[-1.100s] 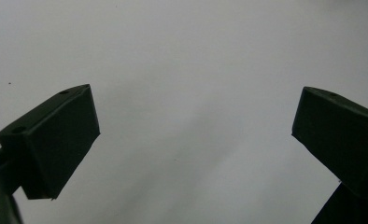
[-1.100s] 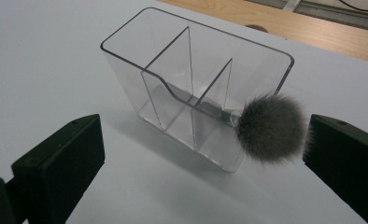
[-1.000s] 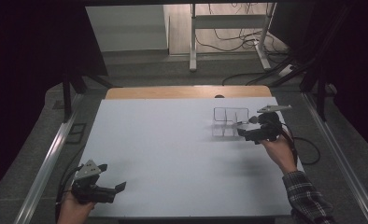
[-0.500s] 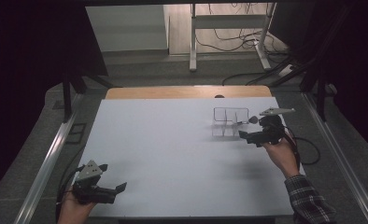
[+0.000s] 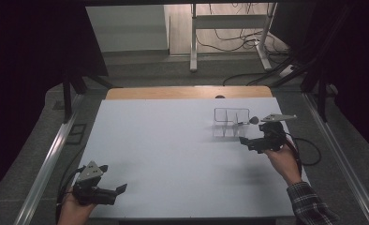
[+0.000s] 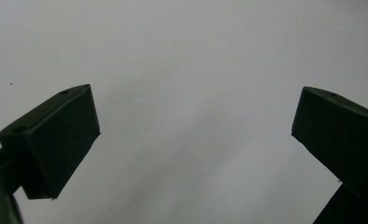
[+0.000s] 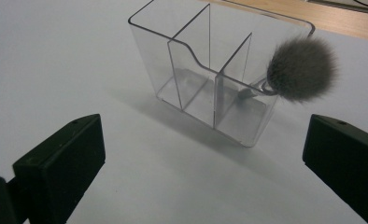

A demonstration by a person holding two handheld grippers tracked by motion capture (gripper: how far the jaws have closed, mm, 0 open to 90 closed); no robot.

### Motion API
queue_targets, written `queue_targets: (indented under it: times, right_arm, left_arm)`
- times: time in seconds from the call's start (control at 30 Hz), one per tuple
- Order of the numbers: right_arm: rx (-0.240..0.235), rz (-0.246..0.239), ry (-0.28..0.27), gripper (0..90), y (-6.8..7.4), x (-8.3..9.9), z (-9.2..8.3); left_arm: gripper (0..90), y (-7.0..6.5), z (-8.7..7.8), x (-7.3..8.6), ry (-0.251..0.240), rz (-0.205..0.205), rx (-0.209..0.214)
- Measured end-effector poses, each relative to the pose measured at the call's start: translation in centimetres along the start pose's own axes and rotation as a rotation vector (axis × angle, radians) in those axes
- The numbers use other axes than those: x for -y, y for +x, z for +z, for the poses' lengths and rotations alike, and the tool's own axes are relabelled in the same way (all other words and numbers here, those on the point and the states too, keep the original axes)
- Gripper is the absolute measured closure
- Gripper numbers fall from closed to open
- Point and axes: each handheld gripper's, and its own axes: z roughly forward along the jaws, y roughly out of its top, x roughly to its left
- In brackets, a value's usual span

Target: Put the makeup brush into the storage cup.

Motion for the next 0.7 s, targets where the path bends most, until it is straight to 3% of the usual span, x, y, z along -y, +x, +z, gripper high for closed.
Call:
queue_targets:
  times: [0.7]
  right_arm:
    - [-0.007,0.001,-0.014,0.0,0.6,2.2,-1.7]
  left_arm:
    - [1.3,-0.1,0.0,0.0,0.003,0.003,-0.001]
